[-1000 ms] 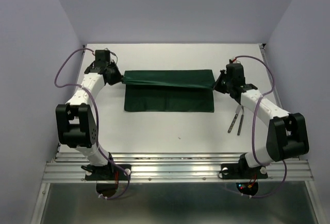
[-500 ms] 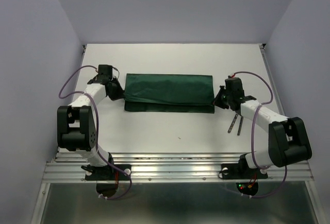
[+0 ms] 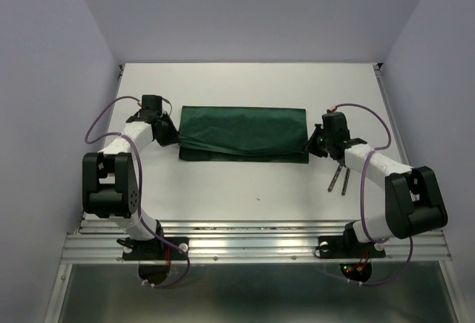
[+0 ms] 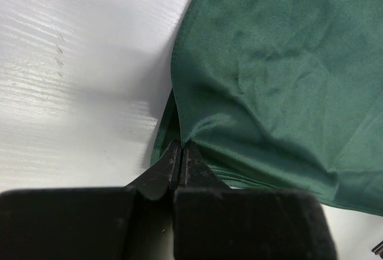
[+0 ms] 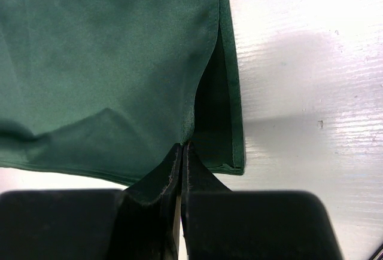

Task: Fold the napkin into a case and place the utensils inside
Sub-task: Fold and flatten the napkin at the center of the board.

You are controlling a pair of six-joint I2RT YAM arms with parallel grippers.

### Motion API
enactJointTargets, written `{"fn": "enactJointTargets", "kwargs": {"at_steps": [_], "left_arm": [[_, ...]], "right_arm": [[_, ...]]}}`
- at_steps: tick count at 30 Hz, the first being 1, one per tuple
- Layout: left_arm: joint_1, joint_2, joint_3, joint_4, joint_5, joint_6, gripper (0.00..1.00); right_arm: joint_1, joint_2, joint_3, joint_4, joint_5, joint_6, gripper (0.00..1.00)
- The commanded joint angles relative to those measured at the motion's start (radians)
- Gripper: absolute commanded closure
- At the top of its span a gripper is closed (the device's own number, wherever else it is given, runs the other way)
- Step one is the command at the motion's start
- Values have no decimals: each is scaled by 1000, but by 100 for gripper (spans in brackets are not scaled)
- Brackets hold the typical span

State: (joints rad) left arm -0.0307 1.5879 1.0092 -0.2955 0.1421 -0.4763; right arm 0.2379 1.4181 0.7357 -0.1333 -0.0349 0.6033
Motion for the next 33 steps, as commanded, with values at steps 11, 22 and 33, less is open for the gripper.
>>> {"fn": "enactJointTargets", "kwargs": {"at_steps": [11, 22, 33], "left_arm": [[6, -26, -14, 6, 4, 8, 100], [6, -48, -14, -11, 31, 11, 100], [6, -124, -4, -53, 47, 22, 100]], "right_arm": [[9, -16, -4, 18, 70, -17, 99], [9, -25, 11, -6, 96, -36, 99], [9, -88, 25, -35, 161, -42, 99]]}}
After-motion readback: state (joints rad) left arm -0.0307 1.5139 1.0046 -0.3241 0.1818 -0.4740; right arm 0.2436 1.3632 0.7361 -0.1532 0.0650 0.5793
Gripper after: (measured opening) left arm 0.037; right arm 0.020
